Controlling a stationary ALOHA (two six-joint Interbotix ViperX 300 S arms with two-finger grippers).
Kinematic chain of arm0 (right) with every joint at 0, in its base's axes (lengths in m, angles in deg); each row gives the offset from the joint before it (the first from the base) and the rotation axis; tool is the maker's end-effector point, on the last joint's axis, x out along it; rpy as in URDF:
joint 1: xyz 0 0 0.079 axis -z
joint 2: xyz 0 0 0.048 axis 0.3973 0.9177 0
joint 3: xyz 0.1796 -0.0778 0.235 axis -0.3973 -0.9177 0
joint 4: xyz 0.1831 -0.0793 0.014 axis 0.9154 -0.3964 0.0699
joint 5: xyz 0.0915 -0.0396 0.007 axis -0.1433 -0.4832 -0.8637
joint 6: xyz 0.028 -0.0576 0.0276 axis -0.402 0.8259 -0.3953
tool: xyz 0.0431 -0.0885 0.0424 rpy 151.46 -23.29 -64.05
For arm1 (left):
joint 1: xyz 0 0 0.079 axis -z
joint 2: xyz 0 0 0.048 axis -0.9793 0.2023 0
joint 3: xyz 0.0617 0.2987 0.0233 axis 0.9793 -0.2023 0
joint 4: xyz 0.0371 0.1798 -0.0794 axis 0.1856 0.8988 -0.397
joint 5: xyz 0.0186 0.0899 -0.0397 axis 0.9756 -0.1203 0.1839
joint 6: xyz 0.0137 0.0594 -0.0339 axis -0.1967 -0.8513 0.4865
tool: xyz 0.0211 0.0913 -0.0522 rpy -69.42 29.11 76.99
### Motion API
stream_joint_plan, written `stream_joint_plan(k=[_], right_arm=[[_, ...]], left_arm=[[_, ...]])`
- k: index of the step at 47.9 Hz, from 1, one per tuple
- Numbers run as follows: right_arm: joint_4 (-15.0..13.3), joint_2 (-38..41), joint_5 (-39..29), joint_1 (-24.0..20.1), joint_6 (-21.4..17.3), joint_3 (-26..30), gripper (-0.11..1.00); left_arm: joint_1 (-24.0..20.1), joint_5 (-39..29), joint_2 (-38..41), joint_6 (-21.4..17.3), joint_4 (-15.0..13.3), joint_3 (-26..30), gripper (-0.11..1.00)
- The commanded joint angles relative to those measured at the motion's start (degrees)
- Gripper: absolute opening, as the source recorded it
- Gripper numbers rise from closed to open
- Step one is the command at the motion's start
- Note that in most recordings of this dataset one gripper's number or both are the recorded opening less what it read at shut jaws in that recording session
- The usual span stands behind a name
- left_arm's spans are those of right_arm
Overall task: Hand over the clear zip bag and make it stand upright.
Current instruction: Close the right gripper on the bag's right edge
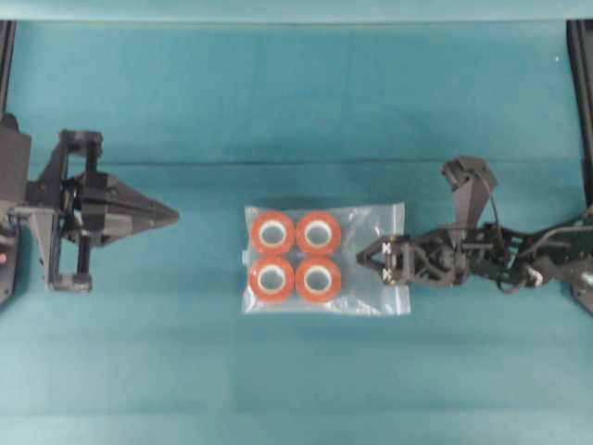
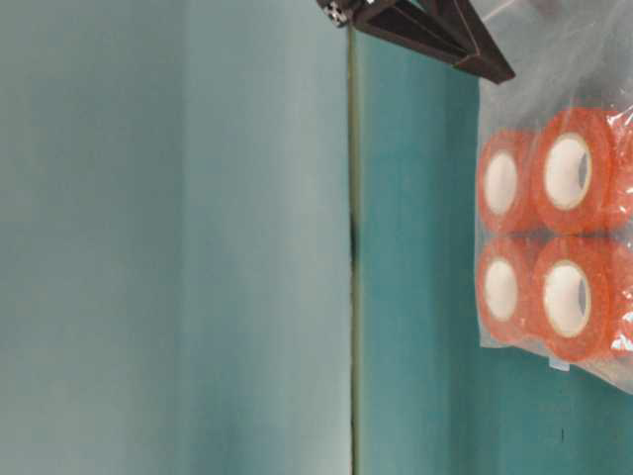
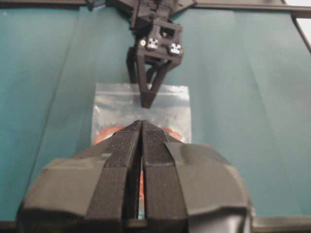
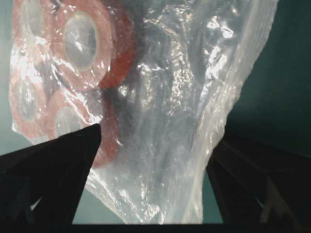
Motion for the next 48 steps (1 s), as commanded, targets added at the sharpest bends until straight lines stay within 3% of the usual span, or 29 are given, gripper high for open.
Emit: stream_joint_plan(k=[1, 10, 15, 20, 27, 32, 41, 48], right_arm=[[-0.2, 0.9, 0.3, -0.4, -0.6, 0.9, 0.94], [0.4, 0.8, 0.3, -0.4, -1.0, 0.8, 0.92], [1.6, 0.9, -0.4, 0.1, -2.2, 0.8, 0.85], [1.9, 0.9, -0.8, 0.9, -2.5, 0.7, 0.62], [1.9, 0.7, -0.9, 1.9, -2.5, 0.9, 0.18], [1.8, 0.6, -0.9, 2.5, -1.9, 1.1, 0.01], [0.9, -1.8, -2.5, 3.1, 0.1, 1.4, 0.0], [-1.1, -6.0, -8.1, 3.2, 4.0, 3.1, 0.0]], left_arm=[[0.0, 0.4, -0.2, 0.0, 0.1, 1.1, -0.01], [0.0, 0.4, -0.2, 0.0, 0.0, 1.1, -0.01], [0.0, 0.4, -0.2, 0.0, 0.1, 1.1, -0.01], [0.0, 0.4, -0.1, 0.0, 0.0, 1.1, -0.01], [-0.2, 0.4, -0.1, 0.1, 0.0, 1.1, -0.01], [-0.4, 0.1, -0.1, 0.2, 0.0, 1.1, -0.01], [-0.4, -1.7, -0.4, 0.2, 0.0, 1.0, -0.01], [-0.4, -4.1, -0.6, 0.2, 0.1, 1.1, -0.01]])
